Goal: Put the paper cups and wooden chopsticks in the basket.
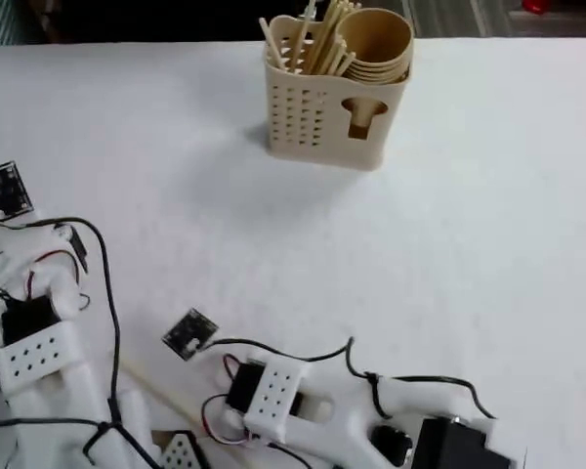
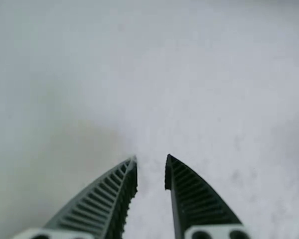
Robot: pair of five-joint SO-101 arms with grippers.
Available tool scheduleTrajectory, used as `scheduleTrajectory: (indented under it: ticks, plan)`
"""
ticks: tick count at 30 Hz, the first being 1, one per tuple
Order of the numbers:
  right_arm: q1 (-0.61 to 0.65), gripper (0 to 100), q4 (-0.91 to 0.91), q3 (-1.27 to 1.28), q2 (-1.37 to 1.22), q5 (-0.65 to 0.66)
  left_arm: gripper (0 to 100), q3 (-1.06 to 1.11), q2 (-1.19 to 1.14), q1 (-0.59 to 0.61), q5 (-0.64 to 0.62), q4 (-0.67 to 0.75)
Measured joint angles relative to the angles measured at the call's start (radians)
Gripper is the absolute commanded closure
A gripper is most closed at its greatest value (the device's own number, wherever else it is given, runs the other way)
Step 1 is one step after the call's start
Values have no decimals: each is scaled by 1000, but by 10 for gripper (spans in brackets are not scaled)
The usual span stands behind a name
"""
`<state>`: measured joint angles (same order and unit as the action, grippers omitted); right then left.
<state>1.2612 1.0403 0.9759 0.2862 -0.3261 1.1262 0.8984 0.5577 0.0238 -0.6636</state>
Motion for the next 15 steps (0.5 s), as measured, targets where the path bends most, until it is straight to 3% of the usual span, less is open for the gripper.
scheduleTrajectory:
  ticks: [8,11,15]
  plan:
    - [-28,875,12,12,60,0,888,0,0,-3,6,0]
    - [-118,875,55,-6,164,8,888,0,0,-14,35,0]
    - [-298,875,91,-72,319,118,888,0,0,-60,48,0]
